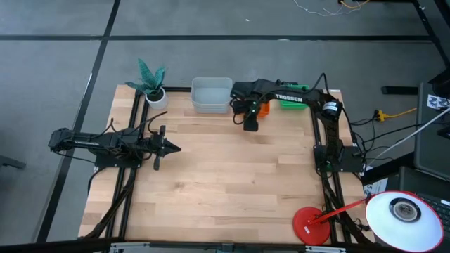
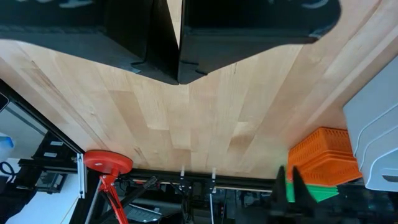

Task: Stack baskets by color
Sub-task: Stack the orange bin on the orange bins

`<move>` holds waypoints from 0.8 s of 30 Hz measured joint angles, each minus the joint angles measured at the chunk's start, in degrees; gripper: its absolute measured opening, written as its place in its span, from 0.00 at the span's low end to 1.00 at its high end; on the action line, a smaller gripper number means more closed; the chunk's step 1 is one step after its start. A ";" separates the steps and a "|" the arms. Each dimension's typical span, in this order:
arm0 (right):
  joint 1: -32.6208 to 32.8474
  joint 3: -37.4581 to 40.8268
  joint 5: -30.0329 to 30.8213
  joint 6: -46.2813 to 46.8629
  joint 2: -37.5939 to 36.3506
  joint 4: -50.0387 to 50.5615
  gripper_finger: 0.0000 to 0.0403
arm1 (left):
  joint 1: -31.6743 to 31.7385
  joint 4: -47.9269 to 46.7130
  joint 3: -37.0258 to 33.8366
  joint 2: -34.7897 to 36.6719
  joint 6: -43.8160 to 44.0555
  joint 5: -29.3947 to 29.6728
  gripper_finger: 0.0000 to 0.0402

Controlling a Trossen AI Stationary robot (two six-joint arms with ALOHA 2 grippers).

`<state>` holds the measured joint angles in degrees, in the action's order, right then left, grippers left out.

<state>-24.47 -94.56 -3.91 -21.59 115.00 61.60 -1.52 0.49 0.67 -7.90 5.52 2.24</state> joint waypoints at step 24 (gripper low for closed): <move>-8.24 6.88 3.33 -0.98 0.00 -11.62 0.26 | 0.00 0.02 0.02 0.00 0.00 0.00 0.00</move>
<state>-32.71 -87.68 -0.58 -22.57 115.00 49.98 -1.52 0.51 0.69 -7.90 5.52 2.24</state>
